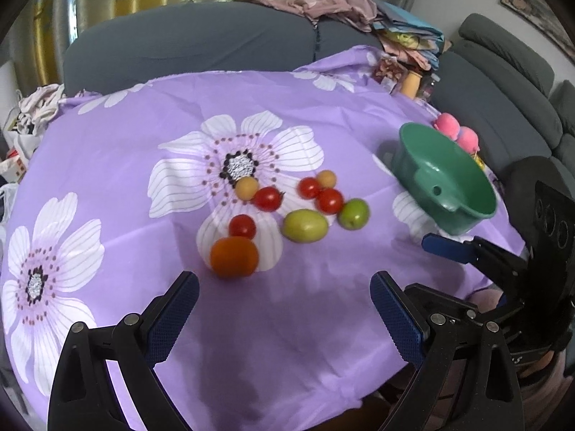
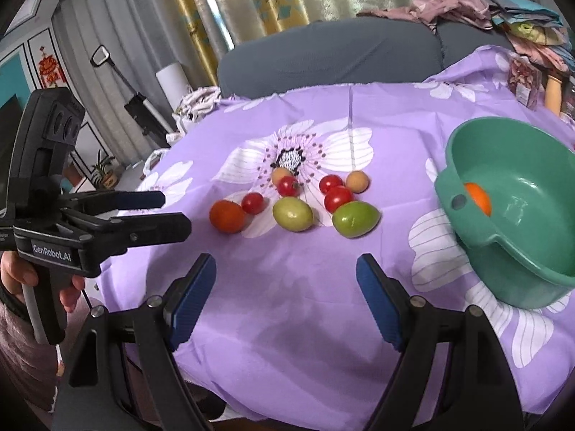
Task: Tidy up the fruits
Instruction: 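Grasp the green-yellow fruit with the right gripper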
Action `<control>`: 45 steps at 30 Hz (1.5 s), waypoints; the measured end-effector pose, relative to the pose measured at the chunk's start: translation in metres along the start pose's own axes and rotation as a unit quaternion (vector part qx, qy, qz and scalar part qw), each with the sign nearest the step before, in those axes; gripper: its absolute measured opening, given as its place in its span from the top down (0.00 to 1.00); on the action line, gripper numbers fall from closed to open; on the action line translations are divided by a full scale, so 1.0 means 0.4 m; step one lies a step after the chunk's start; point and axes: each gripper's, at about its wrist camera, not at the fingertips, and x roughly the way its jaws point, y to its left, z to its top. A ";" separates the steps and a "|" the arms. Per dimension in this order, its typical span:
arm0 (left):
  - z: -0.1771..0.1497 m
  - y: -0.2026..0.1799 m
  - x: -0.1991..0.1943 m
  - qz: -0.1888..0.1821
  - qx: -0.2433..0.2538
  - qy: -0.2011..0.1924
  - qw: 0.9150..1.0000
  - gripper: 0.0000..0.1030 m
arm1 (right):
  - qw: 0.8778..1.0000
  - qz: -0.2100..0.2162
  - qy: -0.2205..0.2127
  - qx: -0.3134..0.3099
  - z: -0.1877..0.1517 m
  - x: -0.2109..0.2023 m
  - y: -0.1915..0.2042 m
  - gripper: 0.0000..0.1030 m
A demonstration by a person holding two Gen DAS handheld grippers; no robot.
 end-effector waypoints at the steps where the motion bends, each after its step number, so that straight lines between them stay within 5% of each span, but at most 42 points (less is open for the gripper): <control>1: -0.003 0.009 0.003 -0.002 -0.003 0.003 1.000 0.07 | 1.000 0.001 0.004 -0.001 0.001 0.005 0.001 0.22; 8: 0.000 0.045 0.034 -0.015 -0.007 0.023 1.000 0.07 | 0.999 0.016 0.035 -0.009 0.027 0.075 0.010 0.22; 19: 0.093 0.009 0.105 -0.083 0.027 0.033 0.996 0.07 | 0.996 0.044 0.073 0.008 0.080 0.167 -0.010 0.31; 30: 0.125 -0.015 0.208 -0.116 0.045 0.075 0.989 0.31 | 0.993 0.039 0.108 -0.004 0.115 0.239 -0.024 0.36; 41: 0.145 0.011 0.264 -0.141 0.031 0.115 0.983 0.40 | 0.989 0.038 0.137 -0.045 0.136 0.285 -0.014 0.42; 45: 0.144 0.018 0.281 -0.146 0.024 0.129 0.981 0.50 | 0.988 0.036 0.142 -0.051 0.138 0.293 -0.017 0.52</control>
